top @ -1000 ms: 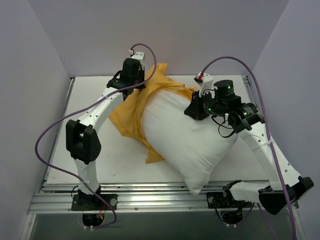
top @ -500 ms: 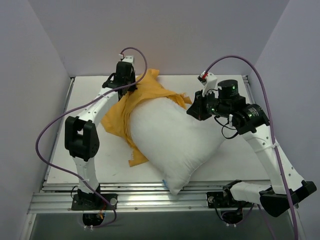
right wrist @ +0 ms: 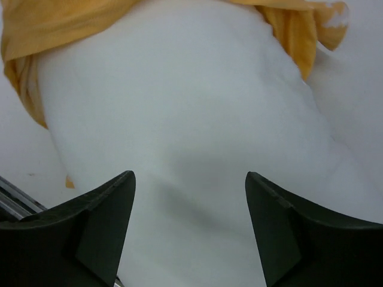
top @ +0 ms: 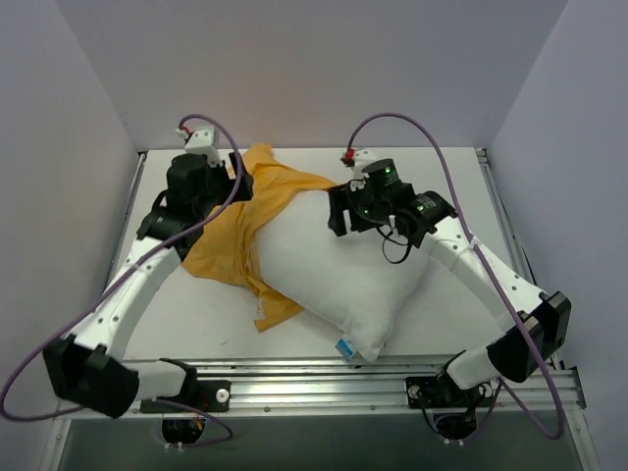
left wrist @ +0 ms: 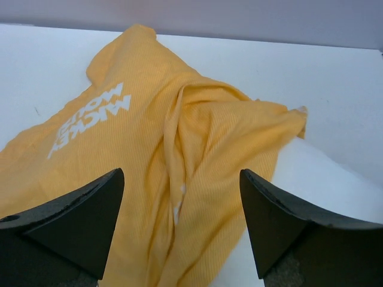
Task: Remove the pillowcase from the pillow
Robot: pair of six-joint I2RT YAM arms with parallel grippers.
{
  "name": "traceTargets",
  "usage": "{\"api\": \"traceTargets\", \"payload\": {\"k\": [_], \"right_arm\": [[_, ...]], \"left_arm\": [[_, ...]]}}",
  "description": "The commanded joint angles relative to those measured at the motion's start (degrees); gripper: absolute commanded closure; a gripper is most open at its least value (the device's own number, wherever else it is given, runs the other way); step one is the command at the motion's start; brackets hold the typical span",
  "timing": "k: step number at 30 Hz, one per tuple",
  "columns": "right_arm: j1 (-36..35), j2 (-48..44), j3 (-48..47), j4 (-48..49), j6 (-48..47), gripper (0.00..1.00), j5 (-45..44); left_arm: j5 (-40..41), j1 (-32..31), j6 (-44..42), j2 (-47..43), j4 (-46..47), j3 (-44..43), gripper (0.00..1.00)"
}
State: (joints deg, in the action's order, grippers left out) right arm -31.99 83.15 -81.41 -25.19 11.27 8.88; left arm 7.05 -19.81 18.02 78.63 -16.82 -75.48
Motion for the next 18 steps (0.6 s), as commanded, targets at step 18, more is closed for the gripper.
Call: {"api": "traceTargets", "payload": {"k": [18], "right_arm": [[-41.3,13.3,8.3,11.7,-16.6,0.0,-45.9]], "left_arm": [[2.6,5.9,17.1,-26.8,-11.2,32.5,0.14]]}}
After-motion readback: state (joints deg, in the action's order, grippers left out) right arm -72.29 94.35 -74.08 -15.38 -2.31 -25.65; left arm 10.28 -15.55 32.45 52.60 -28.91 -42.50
